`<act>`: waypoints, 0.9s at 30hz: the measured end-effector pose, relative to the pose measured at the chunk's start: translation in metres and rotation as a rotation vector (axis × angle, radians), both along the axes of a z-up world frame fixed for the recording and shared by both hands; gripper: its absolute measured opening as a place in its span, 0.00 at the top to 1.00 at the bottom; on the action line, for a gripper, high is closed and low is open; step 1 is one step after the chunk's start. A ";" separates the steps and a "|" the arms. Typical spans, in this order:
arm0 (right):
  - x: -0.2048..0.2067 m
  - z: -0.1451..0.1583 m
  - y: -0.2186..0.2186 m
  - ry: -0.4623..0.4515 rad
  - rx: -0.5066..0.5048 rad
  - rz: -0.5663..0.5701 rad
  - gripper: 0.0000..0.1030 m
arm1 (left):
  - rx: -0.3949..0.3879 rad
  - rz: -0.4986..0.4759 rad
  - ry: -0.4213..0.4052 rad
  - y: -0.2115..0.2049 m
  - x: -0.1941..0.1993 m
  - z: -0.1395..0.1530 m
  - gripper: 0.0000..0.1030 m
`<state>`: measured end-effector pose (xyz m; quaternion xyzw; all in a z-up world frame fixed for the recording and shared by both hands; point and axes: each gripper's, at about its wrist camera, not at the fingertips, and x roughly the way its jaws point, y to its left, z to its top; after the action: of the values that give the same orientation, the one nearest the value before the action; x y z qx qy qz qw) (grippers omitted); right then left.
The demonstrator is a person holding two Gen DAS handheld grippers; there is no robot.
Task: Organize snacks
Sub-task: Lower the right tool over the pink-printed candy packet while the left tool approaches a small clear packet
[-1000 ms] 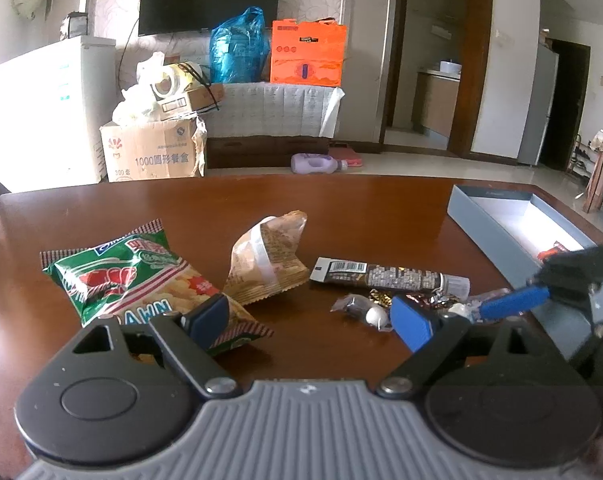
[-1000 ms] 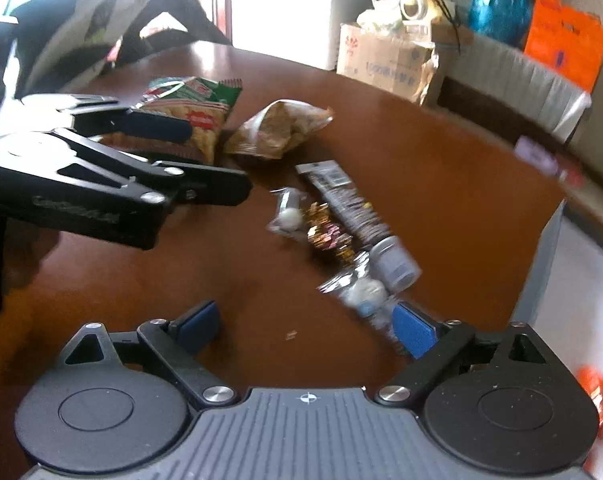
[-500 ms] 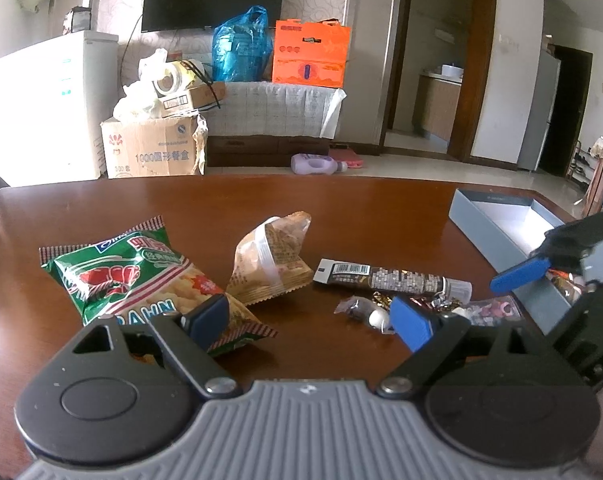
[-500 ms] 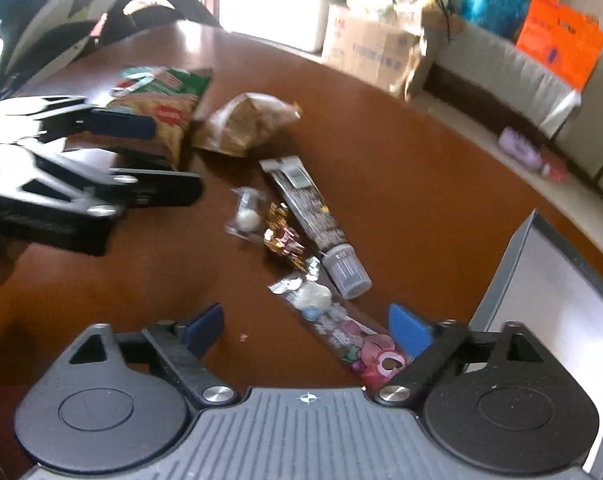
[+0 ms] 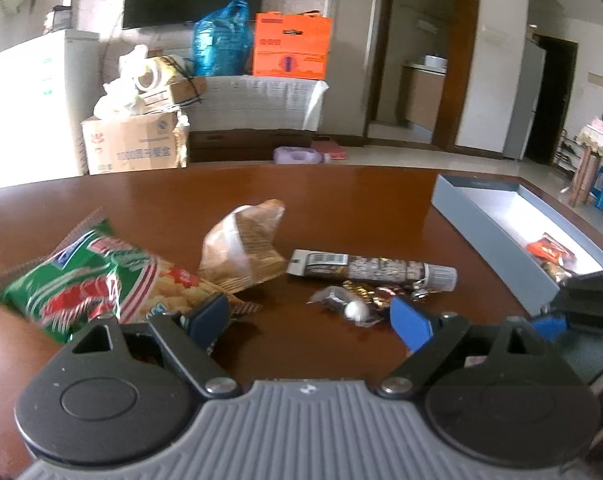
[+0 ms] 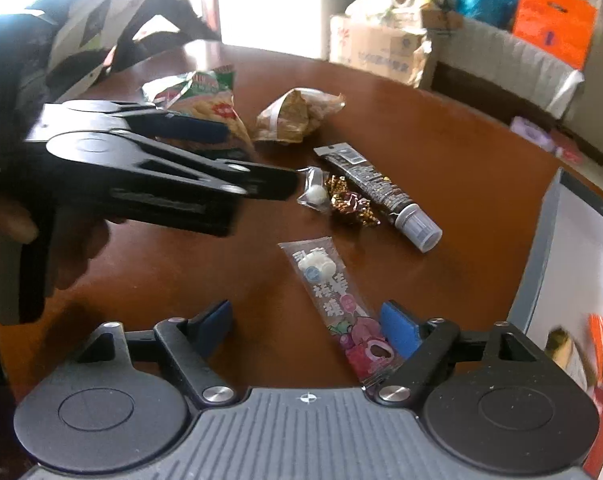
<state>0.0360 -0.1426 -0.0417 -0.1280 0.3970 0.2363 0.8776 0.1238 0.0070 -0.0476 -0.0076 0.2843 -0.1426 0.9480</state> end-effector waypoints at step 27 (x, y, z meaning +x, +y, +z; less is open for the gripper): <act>0.003 -0.002 -0.008 -0.043 0.042 -0.108 0.41 | -0.036 0.025 0.038 0.039 0.032 -0.010 0.14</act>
<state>0.0393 -0.1502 -0.0441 -0.0930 0.3793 0.1938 0.9000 0.1556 0.0458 -0.0574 -0.0311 0.2997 -0.1359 0.9438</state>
